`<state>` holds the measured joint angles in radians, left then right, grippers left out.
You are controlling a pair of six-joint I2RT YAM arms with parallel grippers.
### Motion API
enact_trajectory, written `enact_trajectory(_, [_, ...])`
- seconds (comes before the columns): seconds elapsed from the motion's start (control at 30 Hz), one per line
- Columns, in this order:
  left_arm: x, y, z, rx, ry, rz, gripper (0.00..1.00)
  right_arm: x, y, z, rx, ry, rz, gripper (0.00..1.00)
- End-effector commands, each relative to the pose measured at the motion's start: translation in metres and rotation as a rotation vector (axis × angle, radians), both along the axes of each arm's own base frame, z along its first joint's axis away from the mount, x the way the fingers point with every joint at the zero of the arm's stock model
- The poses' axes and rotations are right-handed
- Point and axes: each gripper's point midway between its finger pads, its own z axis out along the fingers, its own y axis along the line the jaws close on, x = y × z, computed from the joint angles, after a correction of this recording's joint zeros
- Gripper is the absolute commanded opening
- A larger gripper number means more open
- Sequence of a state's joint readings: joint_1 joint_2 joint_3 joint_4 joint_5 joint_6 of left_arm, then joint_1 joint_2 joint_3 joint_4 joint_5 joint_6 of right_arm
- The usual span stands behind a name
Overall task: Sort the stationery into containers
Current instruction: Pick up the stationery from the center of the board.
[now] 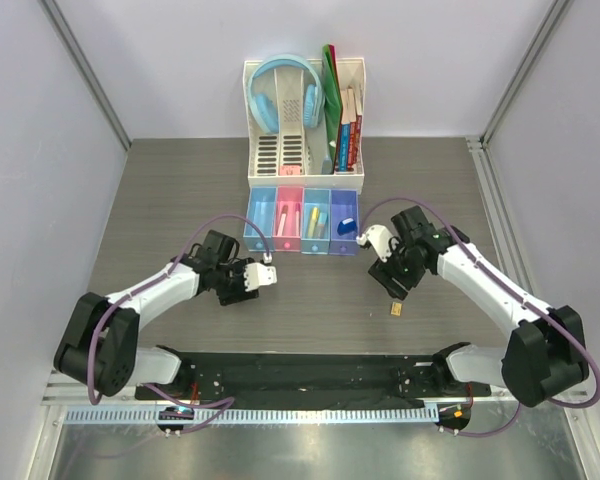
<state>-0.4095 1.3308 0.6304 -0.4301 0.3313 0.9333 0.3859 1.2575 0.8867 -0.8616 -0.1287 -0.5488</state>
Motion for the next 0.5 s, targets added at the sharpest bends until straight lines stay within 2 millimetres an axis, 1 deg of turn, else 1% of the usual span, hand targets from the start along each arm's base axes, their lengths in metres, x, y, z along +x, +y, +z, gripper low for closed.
enact_trajectory(0.0, [-0.007,0.005,-0.003,0.024,0.041,-0.024,0.44,-0.004,-0.011,0.011,-0.038,-0.027,0.019,0.69])
enact_trajectory(0.03, [-0.008,0.006,-0.003,0.027,0.045,-0.022,0.42,-0.012,-0.012,0.009,-0.046,0.010,0.025,0.69])
enact_trajectory(0.1, [-0.008,0.005,0.000,0.024,0.046,-0.019,0.39,-0.019,-0.013,0.008,-0.047,0.041,0.056,0.69])
enact_trajectory(0.13, [-0.008,0.005,0.000,0.024,0.048,-0.019,0.36,-0.028,-0.013,0.005,-0.044,0.071,0.076,0.69])
enact_trajectory(0.2, [-0.007,0.004,0.003,0.019,0.043,-0.017,0.34,-0.033,-0.015,0.002,-0.048,0.076,0.106,0.69])
enact_trajectory(0.23, [-0.007,0.004,0.004,0.021,0.045,-0.015,0.34,-0.038,-0.016,-0.002,-0.050,0.089,0.121,0.70])
enact_trajectory(0.3, [-0.004,0.005,0.007,0.021,0.038,-0.004,0.33,-0.041,-0.017,-0.005,-0.055,0.095,0.148,0.70])
enact_trajectory(0.33, [-0.003,0.004,0.009,0.020,0.032,-0.002,0.33,-0.045,-0.019,-0.011,-0.069,0.117,0.156,0.70])
enact_trajectory(0.47, [0.007,0.000,0.022,-0.003,0.003,0.021,0.33,-0.048,-0.020,-0.023,-0.115,0.148,0.193,0.70])
